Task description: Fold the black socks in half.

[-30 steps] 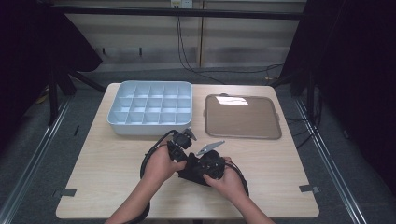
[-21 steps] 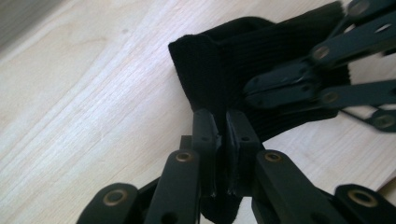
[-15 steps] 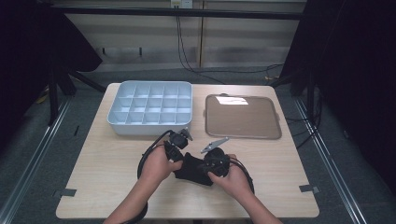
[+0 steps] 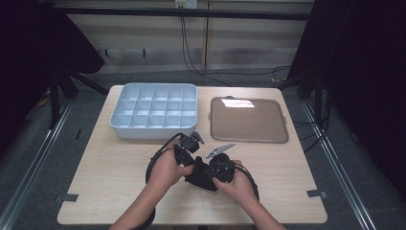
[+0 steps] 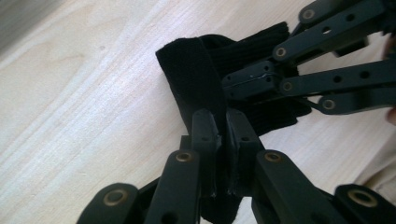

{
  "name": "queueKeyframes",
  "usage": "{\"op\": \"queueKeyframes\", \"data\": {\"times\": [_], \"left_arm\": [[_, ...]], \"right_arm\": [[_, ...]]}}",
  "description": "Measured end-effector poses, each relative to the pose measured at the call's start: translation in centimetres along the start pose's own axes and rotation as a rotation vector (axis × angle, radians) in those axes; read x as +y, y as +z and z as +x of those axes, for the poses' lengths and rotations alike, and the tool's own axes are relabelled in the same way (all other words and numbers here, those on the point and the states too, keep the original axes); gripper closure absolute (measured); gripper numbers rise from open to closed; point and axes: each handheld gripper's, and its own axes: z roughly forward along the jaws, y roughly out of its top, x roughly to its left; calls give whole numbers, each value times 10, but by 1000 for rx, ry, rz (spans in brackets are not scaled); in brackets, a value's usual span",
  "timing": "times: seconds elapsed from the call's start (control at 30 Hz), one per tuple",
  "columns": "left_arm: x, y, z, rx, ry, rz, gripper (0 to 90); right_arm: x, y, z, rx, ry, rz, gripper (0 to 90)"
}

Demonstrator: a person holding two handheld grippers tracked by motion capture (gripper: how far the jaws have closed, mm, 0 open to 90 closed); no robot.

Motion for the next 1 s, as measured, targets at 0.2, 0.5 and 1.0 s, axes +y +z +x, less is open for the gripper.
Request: {"op": "queueKeyframes", "data": {"times": [0.2,0.5,1.0], "left_arm": [[-3,0,6,19,-18,3,836],[-12,3,21,47,-48,33,837],[-13,2,22,69,-54,33,837]], "right_arm": [[1,-4,2,-6,-6,20,900],[4,-22,-4,-16,-30,6,900],[-4,-33,-12,-8,4,-14,898]]}}
